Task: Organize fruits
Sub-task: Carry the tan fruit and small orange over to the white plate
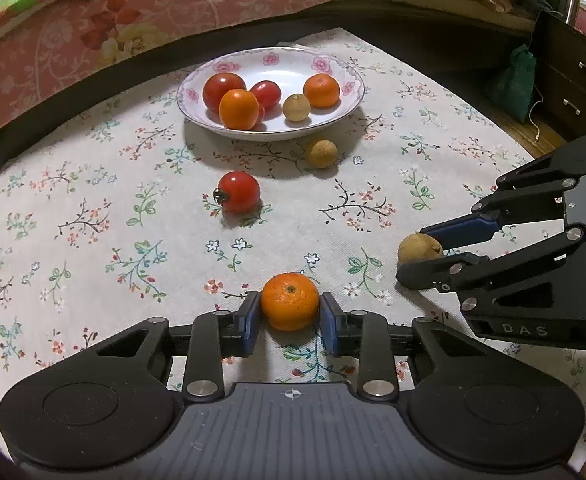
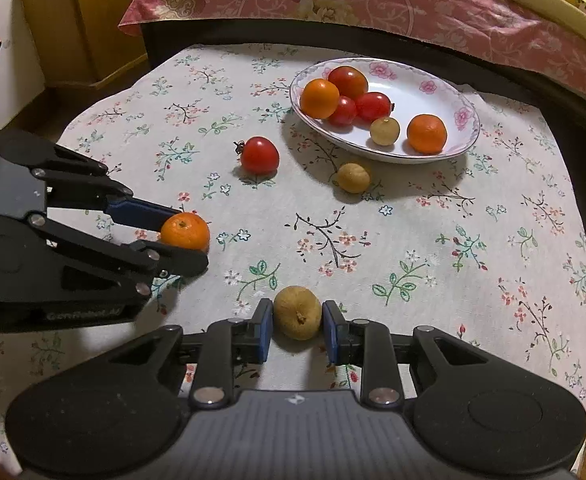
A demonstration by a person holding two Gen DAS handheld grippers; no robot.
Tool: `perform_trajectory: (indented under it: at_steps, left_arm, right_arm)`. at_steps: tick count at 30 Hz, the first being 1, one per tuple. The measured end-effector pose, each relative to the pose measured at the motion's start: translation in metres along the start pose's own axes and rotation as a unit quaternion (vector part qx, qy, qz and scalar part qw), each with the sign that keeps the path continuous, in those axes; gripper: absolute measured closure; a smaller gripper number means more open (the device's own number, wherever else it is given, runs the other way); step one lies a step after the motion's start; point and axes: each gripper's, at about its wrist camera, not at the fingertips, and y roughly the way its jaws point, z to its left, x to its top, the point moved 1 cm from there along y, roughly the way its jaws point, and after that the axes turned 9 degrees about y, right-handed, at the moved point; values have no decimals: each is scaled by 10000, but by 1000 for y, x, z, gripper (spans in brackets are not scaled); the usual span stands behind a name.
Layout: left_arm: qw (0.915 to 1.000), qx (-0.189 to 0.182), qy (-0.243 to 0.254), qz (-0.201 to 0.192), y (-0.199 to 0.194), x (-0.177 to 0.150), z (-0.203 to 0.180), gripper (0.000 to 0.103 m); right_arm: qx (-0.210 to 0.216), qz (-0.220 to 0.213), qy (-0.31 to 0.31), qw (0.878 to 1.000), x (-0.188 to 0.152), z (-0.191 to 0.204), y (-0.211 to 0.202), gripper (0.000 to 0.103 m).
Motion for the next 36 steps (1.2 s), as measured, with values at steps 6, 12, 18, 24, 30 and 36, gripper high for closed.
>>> perform_trajectory:
  at_steps: [6,12,18,24,30,36]
  left_arm:
    - [9999,-23,-102,-125,-4,8,4,64]
    - [9993,-1,-248,-263,-6,18,9,64]
    - [9990,-18,-272,-363,-8,25,10,63]
    - [9989,-7,-259,-383,-8,28,11,63]
    - [9997,9,-155,-196,4,21,8,61]
    - [9997,33,-246,-51,16,15,11,61]
  right_arm:
    - [60,-101,91,9999,6,0,-3,76]
    - [95,-263,233,9993,14,-2,-7,76]
    - [86,-390,314,9987,20,-4,-9,76]
    - [87,-475,373,9981,26,-7,-11,76]
    - [23,-460,437,9980,26,-12,-10,76]
    - [33,-417,405,9983,24,-10,-8,76]
